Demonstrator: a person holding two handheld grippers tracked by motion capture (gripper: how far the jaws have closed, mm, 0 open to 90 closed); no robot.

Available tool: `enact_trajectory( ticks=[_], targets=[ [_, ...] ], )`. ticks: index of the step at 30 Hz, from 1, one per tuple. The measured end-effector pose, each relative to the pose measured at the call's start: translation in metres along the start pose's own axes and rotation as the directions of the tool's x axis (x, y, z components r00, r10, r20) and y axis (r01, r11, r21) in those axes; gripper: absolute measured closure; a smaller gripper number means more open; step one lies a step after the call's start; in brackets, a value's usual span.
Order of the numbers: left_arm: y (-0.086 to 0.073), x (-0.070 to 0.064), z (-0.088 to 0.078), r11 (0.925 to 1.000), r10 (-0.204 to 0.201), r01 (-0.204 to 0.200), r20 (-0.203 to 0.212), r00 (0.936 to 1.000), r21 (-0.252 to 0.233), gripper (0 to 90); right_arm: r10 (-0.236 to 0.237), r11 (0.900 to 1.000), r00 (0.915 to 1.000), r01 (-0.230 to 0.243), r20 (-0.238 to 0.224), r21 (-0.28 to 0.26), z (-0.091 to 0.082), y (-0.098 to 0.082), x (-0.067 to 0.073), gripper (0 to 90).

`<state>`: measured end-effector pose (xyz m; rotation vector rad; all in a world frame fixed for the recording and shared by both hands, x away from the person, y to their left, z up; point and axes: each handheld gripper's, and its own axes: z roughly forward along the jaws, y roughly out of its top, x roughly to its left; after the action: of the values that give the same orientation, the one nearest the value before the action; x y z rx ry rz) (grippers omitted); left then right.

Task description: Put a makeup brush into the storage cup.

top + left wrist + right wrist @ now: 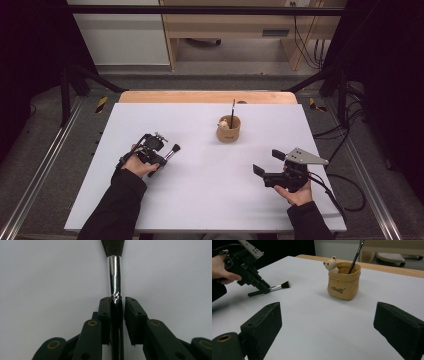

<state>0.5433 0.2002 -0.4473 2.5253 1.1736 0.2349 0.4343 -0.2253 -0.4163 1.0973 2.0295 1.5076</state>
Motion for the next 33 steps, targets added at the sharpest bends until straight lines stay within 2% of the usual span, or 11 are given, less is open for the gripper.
enact_trajectory(
  ticks=[5,11,15,23,24,27,33],
  targets=[
    [0.0005,-0.0013,0.0000,0.9996,0.022,-0.021,-0.004,0.9998,0.017,72.9,-0.002,1.000,1.0000,0.002,-0.002,0.001,-0.0002,0.0000,-0.0001,8.6],
    [0.0011,-0.0033,0.0006,0.9994,0.026,-0.026,-0.004,0.9997,0.023,73.4,-0.001,1.000,1.0000,0.001,-0.002,-0.001,0.0002,0.0000,0.0003,8.7],
    [0.0021,-0.0042,0.0005,0.9984,0.047,-0.046,-0.009,0.9989,0.031,74.9,-0.003,1.000,1.0000,0.003,-0.001,-0.001,-0.0001,0.0003,0.0004,8.8],
    [0.0028,-0.0062,0.0007,0.9974,0.062,-0.062,-0.012,0.9980,0.038,77.8,-0.009,1.000,1.0000,0.009,-0.003,-0.003,-0.0003,0.0006,0.0002,8.8],
    [0.0027,-0.0065,0.0009,0.9978,0.057,-0.057,-0.010,0.9983,0.035,77.9,0.003,1.000,1.0000,-0.003,0.004,-0.003,-0.0001,0.0009,0.0012,8.8],
    [0.0025,-0.0066,0.0008,0.9976,0.061,-0.061,-0.010,0.9981,0.034,78.3,-0.008,1.000,1.0000,0.008,-0.002,-0.003,0.0000,0.0006,0.0004,8.8],
    [0.0024,-0.0069,0.0005,0.9960,0.084,-0.083,-0.012,0.9964,0.034,78.6,-0.008,1.000,1.0000,0.008,-0.003,-0.004,-0.0001,0.0006,0.0003,8.9]
  ],
)
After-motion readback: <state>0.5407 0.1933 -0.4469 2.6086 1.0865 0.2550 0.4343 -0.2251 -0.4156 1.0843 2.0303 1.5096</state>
